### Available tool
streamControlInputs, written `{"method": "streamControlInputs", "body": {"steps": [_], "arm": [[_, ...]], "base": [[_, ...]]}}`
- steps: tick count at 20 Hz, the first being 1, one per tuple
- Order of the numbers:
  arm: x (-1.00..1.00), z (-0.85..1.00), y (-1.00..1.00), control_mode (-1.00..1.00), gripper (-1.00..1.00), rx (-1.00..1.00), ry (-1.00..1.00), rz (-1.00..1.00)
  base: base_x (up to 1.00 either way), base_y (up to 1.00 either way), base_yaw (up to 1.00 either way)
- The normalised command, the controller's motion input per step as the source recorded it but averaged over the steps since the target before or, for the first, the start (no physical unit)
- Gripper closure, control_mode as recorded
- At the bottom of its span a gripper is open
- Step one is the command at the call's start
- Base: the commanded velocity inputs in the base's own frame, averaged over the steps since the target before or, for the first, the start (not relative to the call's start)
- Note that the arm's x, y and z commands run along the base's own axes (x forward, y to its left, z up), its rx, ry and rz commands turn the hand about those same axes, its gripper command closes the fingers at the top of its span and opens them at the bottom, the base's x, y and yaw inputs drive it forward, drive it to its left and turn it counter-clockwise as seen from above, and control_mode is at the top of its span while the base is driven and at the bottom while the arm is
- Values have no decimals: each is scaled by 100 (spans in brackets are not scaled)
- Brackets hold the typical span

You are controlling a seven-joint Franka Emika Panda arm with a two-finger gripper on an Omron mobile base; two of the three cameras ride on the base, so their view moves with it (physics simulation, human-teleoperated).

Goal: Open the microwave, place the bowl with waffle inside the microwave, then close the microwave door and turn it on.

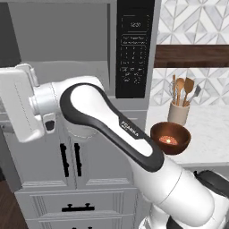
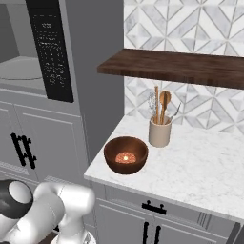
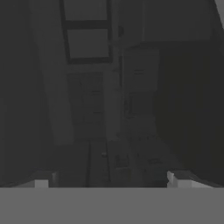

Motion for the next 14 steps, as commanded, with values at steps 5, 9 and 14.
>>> {"method": "streamControlInputs", "body": {"steps": [5,9,14], "arm": [[4,-1,63,-100,-100,-11,1,0],[1,-19,16,-100,-100,-14,0,-3],[-11,-5,-23,-100,-100,-4,0,-14]], "base": [[0,0,0],[0,0,0],[0,0,0]]}}
